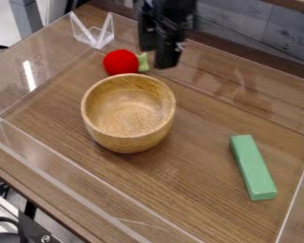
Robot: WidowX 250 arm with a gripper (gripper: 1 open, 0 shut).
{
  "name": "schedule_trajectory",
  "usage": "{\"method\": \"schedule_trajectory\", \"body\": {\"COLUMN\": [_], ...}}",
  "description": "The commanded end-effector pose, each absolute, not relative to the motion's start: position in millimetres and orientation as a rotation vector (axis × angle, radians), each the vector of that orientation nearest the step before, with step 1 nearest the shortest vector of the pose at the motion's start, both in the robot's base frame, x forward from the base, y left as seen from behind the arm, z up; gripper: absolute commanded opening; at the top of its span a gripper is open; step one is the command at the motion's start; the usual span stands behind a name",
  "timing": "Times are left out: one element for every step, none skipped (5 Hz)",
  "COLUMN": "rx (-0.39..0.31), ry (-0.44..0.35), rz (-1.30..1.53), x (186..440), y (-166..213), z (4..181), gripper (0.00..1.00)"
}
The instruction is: Move the red fruit to the right
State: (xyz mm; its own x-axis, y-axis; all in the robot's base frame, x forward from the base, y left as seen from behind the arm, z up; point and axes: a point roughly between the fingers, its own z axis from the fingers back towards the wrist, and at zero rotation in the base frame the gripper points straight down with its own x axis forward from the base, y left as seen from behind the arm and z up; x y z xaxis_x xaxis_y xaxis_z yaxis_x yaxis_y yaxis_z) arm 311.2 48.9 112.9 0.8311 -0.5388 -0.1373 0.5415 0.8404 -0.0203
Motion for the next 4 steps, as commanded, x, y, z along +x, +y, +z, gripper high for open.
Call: {"method": "schedule_trajectory", "body": {"rx": [0.052, 0.058, 0.063, 0.082], "ry": [0.078, 0.074, 0.072, 0.059], "rz": [-0.769, -0.769, -0.755, -0.715], "x": [321.0, 315.9, 311.5, 315.6], "y": [71.8, 89.1, 97.5, 98.0], "z": [123.1, 117.7, 110.0, 97.5], "gripper": [1.00, 1.00, 1.00, 1.00]}}
